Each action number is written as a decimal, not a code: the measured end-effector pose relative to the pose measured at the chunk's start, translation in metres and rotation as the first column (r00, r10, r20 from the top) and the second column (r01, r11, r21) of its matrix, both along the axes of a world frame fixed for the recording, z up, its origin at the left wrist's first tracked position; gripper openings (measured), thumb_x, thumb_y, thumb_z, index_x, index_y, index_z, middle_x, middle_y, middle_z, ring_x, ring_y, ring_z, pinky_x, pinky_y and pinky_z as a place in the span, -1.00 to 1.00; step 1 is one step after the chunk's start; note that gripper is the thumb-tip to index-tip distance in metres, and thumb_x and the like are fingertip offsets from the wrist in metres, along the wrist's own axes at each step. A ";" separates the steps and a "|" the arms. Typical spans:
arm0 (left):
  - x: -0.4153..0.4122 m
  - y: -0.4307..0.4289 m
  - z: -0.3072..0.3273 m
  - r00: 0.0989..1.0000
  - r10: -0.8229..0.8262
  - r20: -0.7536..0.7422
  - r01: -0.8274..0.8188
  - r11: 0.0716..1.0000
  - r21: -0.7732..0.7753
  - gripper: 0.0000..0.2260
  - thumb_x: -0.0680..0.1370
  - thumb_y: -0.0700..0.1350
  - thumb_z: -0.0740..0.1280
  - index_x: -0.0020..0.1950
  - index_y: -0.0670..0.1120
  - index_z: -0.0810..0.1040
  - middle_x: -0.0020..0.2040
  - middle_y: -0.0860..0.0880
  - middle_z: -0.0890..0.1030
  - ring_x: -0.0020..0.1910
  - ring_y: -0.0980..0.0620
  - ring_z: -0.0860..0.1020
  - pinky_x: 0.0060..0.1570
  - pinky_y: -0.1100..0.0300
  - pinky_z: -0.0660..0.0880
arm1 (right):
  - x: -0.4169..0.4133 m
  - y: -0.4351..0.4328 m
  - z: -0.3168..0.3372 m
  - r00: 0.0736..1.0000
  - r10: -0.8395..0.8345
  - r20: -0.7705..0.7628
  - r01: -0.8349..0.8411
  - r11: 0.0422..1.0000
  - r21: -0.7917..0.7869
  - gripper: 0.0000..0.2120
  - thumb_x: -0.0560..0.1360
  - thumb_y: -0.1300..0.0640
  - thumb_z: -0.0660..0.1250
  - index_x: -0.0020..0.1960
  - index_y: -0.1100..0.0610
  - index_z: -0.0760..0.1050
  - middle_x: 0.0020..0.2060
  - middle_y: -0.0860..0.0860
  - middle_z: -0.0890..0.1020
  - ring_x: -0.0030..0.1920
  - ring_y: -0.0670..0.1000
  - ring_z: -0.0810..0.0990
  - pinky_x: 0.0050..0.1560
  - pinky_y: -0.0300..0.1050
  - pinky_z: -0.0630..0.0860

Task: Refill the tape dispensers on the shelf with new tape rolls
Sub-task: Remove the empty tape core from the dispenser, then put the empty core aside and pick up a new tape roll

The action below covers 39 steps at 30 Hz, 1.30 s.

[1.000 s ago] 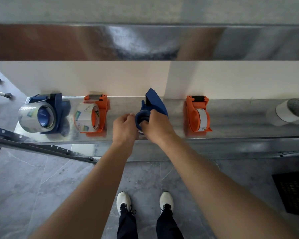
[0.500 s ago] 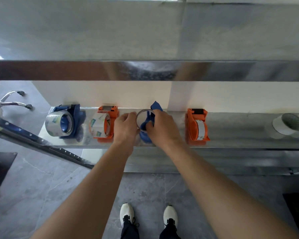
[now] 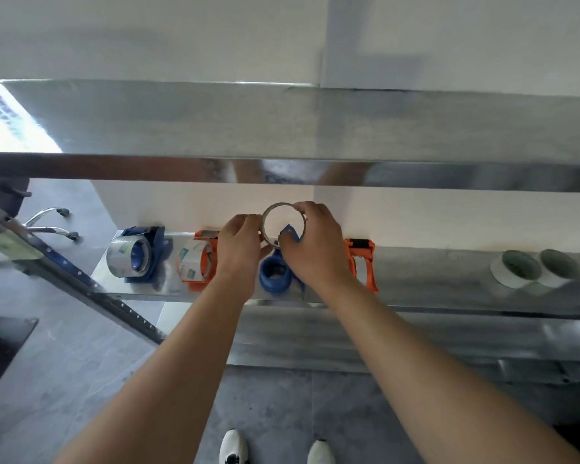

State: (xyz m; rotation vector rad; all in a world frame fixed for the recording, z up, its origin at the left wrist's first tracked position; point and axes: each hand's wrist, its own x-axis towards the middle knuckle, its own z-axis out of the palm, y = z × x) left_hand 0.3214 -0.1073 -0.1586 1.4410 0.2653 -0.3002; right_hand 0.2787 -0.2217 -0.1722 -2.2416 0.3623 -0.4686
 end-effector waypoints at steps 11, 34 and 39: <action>-0.017 0.000 0.049 0.992 -0.011 0.122 0.020 0.997 -0.072 -0.82 0.63 -0.24 0.25 0.08 -0.15 0.65 0.01 -0.15 0.73 0.01 -0.10 0.71 -0.08 0.14 0.62 | -0.025 -0.003 0.054 0.990 -0.073 0.118 0.063 0.994 0.090 -0.60 0.47 0.22 0.43 0.31 0.10 0.56 0.18 -0.04 0.48 0.19 -0.04 0.54 0.15 -0.34 0.36; -0.049 0.046 0.059 0.960 -0.238 0.149 0.242 0.970 -0.008 -0.83 0.65 -0.18 0.28 0.11 -0.10 0.67 0.10 -0.24 0.71 0.17 -0.28 0.68 0.22 -0.18 0.66 | -0.085 0.055 0.071 0.951 -0.303 0.068 0.288 0.943 0.168 -0.53 0.50 0.15 0.45 0.39 0.09 0.50 0.27 0.04 0.50 0.20 0.00 0.55 0.11 -0.25 0.43; -0.069 0.036 0.065 0.954 -0.256 0.155 0.259 0.966 0.002 -0.85 0.65 -0.16 0.29 0.10 -0.07 0.66 0.13 -0.18 0.70 0.19 -0.21 0.67 0.16 -0.20 0.68 | -0.103 0.043 0.068 0.941 -0.329 0.081 0.310 0.932 0.188 -0.56 0.51 0.11 0.45 0.38 0.03 0.51 0.27 0.00 0.51 0.20 -0.03 0.56 0.19 -0.14 0.58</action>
